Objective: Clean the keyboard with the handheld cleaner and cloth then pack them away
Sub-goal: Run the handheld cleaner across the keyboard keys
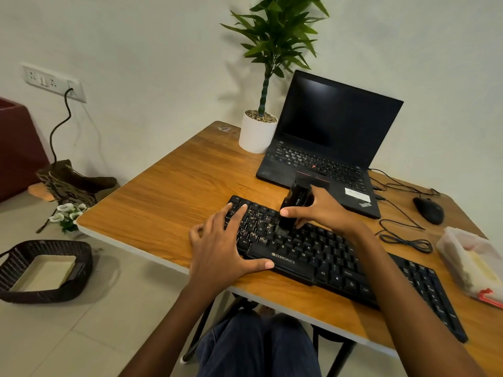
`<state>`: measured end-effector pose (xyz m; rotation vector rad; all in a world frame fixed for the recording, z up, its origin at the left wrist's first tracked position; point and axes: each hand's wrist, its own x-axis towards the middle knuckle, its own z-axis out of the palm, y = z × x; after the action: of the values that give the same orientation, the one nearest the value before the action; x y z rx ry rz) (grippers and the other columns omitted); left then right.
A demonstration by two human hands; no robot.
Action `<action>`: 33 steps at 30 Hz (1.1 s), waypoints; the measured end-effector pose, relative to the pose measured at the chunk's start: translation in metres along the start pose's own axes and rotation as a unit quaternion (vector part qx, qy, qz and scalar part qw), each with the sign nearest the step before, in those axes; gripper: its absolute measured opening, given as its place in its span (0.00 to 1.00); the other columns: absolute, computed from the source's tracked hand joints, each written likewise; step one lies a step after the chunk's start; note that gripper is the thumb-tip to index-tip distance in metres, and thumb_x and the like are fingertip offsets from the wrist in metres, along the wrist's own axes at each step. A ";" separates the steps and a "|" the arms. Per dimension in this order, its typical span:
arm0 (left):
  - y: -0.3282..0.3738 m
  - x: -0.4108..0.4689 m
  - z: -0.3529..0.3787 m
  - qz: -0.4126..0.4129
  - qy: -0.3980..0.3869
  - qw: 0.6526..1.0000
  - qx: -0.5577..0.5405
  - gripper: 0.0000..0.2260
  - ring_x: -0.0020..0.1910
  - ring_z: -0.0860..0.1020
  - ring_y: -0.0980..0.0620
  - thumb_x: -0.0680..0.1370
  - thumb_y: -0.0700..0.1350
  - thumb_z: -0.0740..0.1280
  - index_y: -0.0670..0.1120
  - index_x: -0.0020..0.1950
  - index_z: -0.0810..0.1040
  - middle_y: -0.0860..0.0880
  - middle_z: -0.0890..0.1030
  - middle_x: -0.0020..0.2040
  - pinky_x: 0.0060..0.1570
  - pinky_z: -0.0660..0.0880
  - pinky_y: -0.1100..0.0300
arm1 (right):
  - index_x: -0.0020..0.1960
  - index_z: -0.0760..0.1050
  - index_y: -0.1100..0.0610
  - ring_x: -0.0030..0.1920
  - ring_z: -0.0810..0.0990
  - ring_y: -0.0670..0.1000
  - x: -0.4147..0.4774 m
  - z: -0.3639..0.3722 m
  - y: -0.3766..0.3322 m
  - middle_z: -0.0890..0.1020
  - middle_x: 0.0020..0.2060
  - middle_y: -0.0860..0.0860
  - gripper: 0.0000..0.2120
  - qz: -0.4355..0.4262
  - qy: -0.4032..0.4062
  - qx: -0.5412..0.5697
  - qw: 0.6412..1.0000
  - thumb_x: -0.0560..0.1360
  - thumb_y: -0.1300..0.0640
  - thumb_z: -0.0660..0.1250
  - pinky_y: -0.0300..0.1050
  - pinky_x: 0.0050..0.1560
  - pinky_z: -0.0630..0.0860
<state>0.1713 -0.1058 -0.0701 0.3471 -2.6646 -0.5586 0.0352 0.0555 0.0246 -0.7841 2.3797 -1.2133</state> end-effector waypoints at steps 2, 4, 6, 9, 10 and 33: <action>0.000 0.000 0.000 0.000 0.002 1.000 0.001 0.56 0.71 0.61 0.48 0.53 0.84 0.40 0.57 0.75 0.54 0.50 0.59 0.75 0.63 0.58 0.46 | 0.53 0.70 0.56 0.41 0.83 0.53 0.002 -0.005 0.000 0.80 0.46 0.55 0.19 0.008 -0.001 0.003 1.000 0.67 0.57 0.74 0.45 0.39 0.81; 0.000 0.000 0.000 0.000 0.002 1.000 -0.001 0.56 0.71 0.61 0.48 0.53 0.84 0.40 0.57 0.75 0.54 0.50 0.60 0.75 0.63 0.58 0.46 | 0.51 0.69 0.52 0.41 0.83 0.51 0.005 -0.004 0.003 0.80 0.47 0.53 0.19 -0.007 0.043 -0.012 0.999 0.66 0.54 0.75 0.44 0.38 0.81; -0.001 -0.001 0.001 0.002 0.002 1.000 -0.001 0.56 0.71 0.61 0.48 0.53 0.84 0.40 0.57 0.75 0.55 0.49 0.60 0.74 0.63 0.58 0.46 | 0.51 0.69 0.52 0.40 0.83 0.50 0.006 0.000 0.007 0.80 0.47 0.53 0.20 -0.022 0.061 -0.016 0.998 0.65 0.53 0.76 0.41 0.38 0.80; -0.001 -0.001 0.001 0.003 0.010 1.000 -0.006 0.55 0.71 0.62 0.47 0.54 0.84 0.41 0.56 0.75 0.56 0.49 0.61 0.74 0.62 0.58 0.45 | 0.53 0.69 0.55 0.43 0.83 0.53 0.006 -0.007 0.009 0.80 0.48 0.55 0.20 -0.003 0.031 0.017 0.999 0.66 0.56 0.75 0.45 0.41 0.81; -0.001 -0.001 0.001 0.004 0.007 1.000 -0.005 0.55 0.71 0.62 0.48 0.54 0.84 0.41 0.56 0.75 0.55 0.49 0.60 0.74 0.63 0.58 0.46 | 0.54 0.69 0.55 0.43 0.83 0.53 0.007 -0.008 0.008 0.80 0.48 0.55 0.21 0.001 0.036 0.015 0.999 0.66 0.56 0.75 0.47 0.42 0.81; 0.000 -0.002 0.000 0.007 0.017 1.000 -0.018 0.54 0.69 0.65 0.48 0.56 0.83 0.43 0.55 0.74 0.59 0.48 0.64 0.73 0.62 0.59 0.46 | 0.57 0.69 0.55 0.43 0.82 0.52 0.021 0.019 -0.004 0.80 0.51 0.54 0.26 -0.041 0.051 -0.052 0.997 0.65 0.50 0.75 0.47 0.43 0.81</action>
<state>0.1725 -0.1048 -0.0708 0.3240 -2.6182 -0.5910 0.0300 0.0290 0.0156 -0.8782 2.5338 -1.1961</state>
